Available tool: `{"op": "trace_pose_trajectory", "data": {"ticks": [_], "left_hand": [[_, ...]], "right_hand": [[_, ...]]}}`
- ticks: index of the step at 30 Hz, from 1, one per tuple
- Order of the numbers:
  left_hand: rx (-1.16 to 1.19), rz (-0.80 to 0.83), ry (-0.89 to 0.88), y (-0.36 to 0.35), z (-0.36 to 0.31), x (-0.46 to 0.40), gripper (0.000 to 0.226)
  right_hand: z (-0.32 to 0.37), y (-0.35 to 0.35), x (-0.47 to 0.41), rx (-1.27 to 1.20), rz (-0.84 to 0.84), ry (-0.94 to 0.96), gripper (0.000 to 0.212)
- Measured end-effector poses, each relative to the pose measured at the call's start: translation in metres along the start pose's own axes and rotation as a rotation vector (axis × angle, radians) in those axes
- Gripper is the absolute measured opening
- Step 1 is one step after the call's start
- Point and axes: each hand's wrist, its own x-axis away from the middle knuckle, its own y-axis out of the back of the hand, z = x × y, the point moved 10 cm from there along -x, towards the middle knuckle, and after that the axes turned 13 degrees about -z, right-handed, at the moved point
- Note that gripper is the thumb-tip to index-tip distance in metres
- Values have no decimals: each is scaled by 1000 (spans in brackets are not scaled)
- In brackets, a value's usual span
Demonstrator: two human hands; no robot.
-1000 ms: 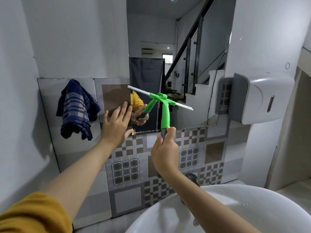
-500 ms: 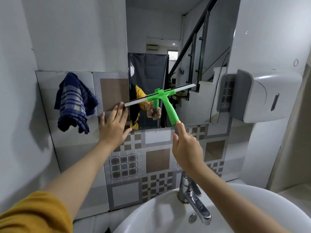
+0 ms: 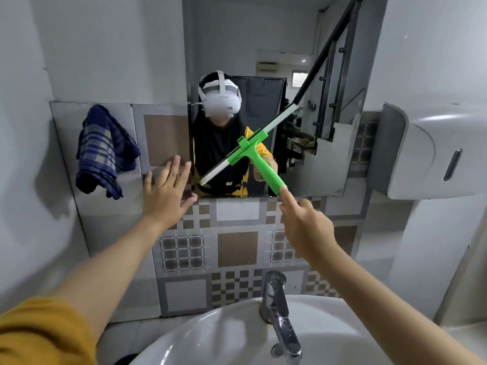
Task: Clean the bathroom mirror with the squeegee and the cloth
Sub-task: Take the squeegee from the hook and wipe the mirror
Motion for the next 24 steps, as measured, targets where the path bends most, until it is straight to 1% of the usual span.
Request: {"op": "trace_pose_trajectory", "data": {"ticks": [2, 5, 8, 13, 17, 24], "left_hand": [[-30, 27, -7, -1, -5, -1, 82], [-68, 61, 21, -2, -7, -1, 87], [-87, 39, 49, -1, -16, -3, 94], [-77, 16, 94, 3, -9, -1, 92], [-69, 31, 156, 0, -9, -1, 93], [-80, 57, 208, -2, -9, -1, 88]], "right_hand": [[-10, -2, 1, -6, 18, 28, 66], [-26, -6, 3, -20, 43, 58, 63], [-55, -7, 8, -51, 51, 80, 62], [-77, -3, 16, -70, 5, 112, 59], [-105, -5, 22, -133, -1, 96, 59], [-137, 5, 27, -211, -9, 88, 35]]}}
